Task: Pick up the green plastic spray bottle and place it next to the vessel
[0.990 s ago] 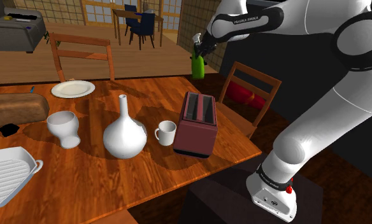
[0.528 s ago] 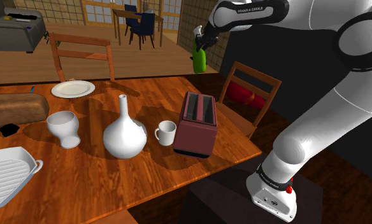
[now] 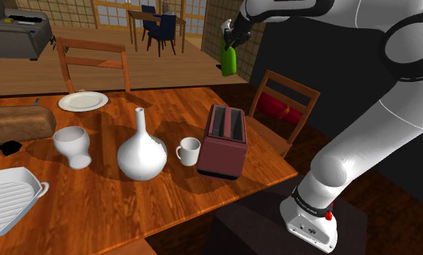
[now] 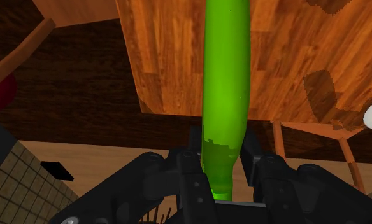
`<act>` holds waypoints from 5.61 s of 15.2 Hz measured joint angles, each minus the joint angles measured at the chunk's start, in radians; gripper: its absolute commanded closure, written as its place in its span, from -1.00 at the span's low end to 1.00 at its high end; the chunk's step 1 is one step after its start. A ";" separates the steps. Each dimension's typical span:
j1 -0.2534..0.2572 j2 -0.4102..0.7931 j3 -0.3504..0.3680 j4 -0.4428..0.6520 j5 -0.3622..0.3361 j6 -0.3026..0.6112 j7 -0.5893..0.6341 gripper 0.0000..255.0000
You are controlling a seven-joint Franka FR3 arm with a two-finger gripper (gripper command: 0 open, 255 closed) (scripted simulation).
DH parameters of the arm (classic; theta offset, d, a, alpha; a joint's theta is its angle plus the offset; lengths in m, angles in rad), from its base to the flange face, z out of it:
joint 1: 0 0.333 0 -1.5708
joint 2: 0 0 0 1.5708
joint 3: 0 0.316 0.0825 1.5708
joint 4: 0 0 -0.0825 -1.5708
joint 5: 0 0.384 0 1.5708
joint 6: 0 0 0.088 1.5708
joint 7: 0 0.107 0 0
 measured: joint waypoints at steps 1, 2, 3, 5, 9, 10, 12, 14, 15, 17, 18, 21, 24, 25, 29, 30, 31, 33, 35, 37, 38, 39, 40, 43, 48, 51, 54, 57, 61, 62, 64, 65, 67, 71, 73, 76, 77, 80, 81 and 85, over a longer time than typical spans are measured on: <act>0.000 0.000 -0.001 0.015 0.001 -0.015 -0.002 1.00; 0.000 0.004 -0.001 0.032 0.002 -0.029 -0.004 1.00; 0.000 0.005 0.000 0.048 0.002 -0.043 -0.003 1.00; 0.000 0.011 0.000 0.081 0.004 -0.070 -0.007 1.00; 0.013 -0.044 0.025 0.049 -0.010 -0.096 0.033 1.00; 0.018 -0.068 0.036 0.030 -0.015 -0.103 0.051 1.00; 0.029 -0.120 0.062 -0.019 -0.025 -0.109 0.091 1.00; 0.039 -0.171 0.087 -0.067 -0.031 -0.116 0.128 1.00; 0.044 -0.186 0.101 -0.078 -0.034 -0.121 0.147 1.00; 0.055 -0.228 0.130 -0.111 -0.038 -0.135 0.187 1.00; 0.060 -0.254 0.143 -0.135 -0.038 -0.138 0.204 1.00; 0.078 -0.311 0.191 -0.176 -0.037 -0.162 0.266 1.00; 0.096 -0.369 0.235 -0.207 -0.029 -0.195 0.319 1.00; 0.103 -0.389 0.249 -0.222 -0.026 -0.201 0.336 1.00; 0.129 -0.442 0.321 -0.237 -0.010 -0.249 0.419 1.00; 0.134 -0.449 0.343 -0.236 -0.007 -0.259 0.442 1.00; 0.141 -0.461 0.362 -0.238 -0.002 -0.272 0.464 1.00; 0.151 -0.476 0.395 -0.234 0.007 -0.295 0.500 1.00; 0.162 -0.489 0.435 -0.227 0.017 -0.319 0.542 1.00; 0.170 -0.495 0.475 -0.212 0.026 -0.344 0.584 1.00; 0.173 -0.496 0.495 -0.195 0.030 -0.365 0.604 1.00; 0.177 -0.500 0.513 -0.191 0.035 -0.374 0.623 1.00; 0.178 -0.500 0.527 -0.185 0.038 -0.380 0.637 1.00; 0.188 -0.517 0.542 -0.219 0.046 -0.366 0.657 1.00; 0.199 -0.535 0.555 -0.295 0.055 -0.310 0.675 1.00; 0.205 -0.545 0.557 -0.341 0.058 -0.274 0.680 1.00; 0.210 -0.552 0.564 -0.384 0.062 -0.239 0.690 1.00; 0.216 -0.560 0.571 -0.431 0.066 -0.201 0.699 1.00; 0.220 -0.562 0.586 -0.480 0.071 -0.156 0.715 1.00; 0.222 -0.565 0.587 -0.496 0.072 -0.143 0.716 1.00; 0.223 -0.563 0.597 -0.519 0.074 -0.118 0.726 1.00; 0.225 -0.565 0.600 -0.532 0.075 -0.107 0.730 1.00; 0.226 -0.564 0.607 -0.557 0.077 -0.082 0.737 1.00; 0.226 -0.557 0.626 -0.605 0.079 -0.030 0.755 1.00; 0.227 -0.557 0.634 -0.631 0.081 -0.003 0.763 1.00; 0.228 -0.553 0.648 -0.660 0.083 0.029 0.776 1.00; 0.229 -0.553 0.651 -0.675 0.084 0.043 0.780 1.00; 0.219 -0.533 0.672 -0.699 0.081 0.087 0.797 1.00; 0.217 -0.530 0.678 -0.710 0.080 0.101 0.802 1.00; 0.208 -0.510 0.708 -0.748 0.078 0.157 0.828 1.00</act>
